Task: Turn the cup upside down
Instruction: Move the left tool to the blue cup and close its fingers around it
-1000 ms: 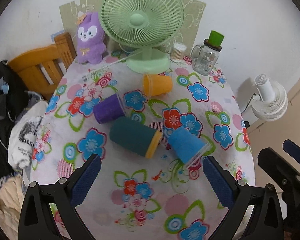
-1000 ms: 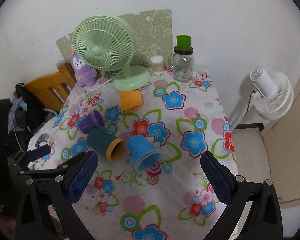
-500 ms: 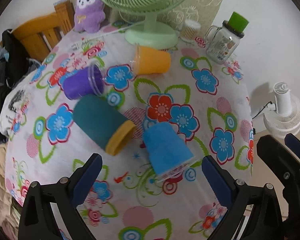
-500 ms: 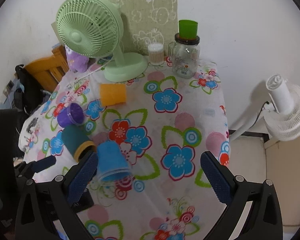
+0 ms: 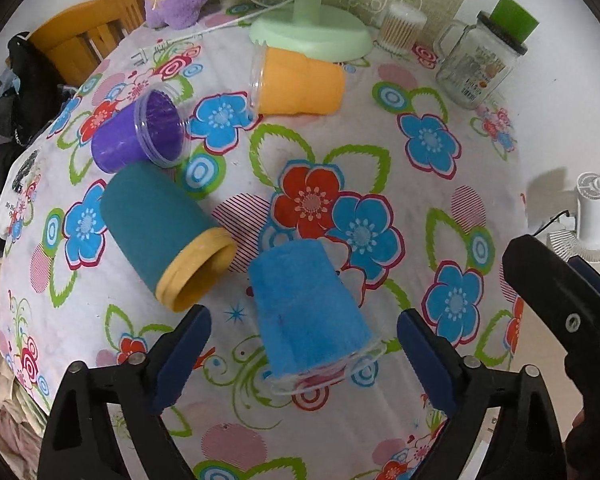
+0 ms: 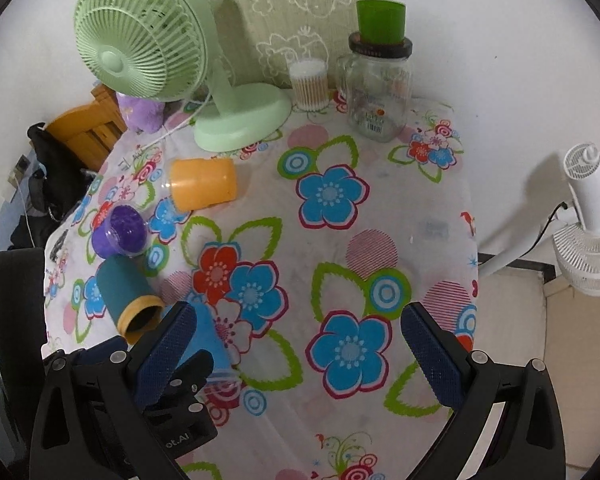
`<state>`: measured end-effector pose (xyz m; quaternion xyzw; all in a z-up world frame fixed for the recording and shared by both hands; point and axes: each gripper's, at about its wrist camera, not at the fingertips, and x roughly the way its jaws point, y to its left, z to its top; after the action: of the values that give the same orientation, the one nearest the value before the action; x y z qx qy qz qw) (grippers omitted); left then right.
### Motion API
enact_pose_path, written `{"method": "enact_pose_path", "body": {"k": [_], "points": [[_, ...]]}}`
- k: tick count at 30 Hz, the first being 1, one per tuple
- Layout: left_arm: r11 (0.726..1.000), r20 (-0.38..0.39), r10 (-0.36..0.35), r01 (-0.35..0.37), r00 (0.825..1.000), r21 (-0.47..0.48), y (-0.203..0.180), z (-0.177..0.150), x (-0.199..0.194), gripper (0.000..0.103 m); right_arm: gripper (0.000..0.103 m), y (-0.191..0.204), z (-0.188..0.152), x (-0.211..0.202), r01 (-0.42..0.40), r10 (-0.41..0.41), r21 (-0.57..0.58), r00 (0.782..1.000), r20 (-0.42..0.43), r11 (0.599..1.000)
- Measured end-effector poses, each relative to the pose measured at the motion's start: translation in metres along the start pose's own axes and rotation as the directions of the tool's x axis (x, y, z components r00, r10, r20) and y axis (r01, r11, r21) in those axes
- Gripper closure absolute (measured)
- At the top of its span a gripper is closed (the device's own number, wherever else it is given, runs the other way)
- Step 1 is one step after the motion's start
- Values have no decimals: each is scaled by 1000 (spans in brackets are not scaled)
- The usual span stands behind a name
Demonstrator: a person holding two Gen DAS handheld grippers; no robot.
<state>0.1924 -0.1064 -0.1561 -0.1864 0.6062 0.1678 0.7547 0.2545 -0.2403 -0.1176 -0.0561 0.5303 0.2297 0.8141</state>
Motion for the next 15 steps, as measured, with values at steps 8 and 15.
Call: {"method": "enact_pose_path", "body": {"k": [8, 15], "points": [[1000, -68, 28, -29, 997, -5, -6, 1, 24, 15, 0, -5, 4, 19, -17, 17, -4, 999, -39, 1000], [999, -84, 34, -35, 996, -2, -9, 7, 37, 21, 0, -12, 3, 33, -21, 21, -1, 997, -78, 1000]]}}
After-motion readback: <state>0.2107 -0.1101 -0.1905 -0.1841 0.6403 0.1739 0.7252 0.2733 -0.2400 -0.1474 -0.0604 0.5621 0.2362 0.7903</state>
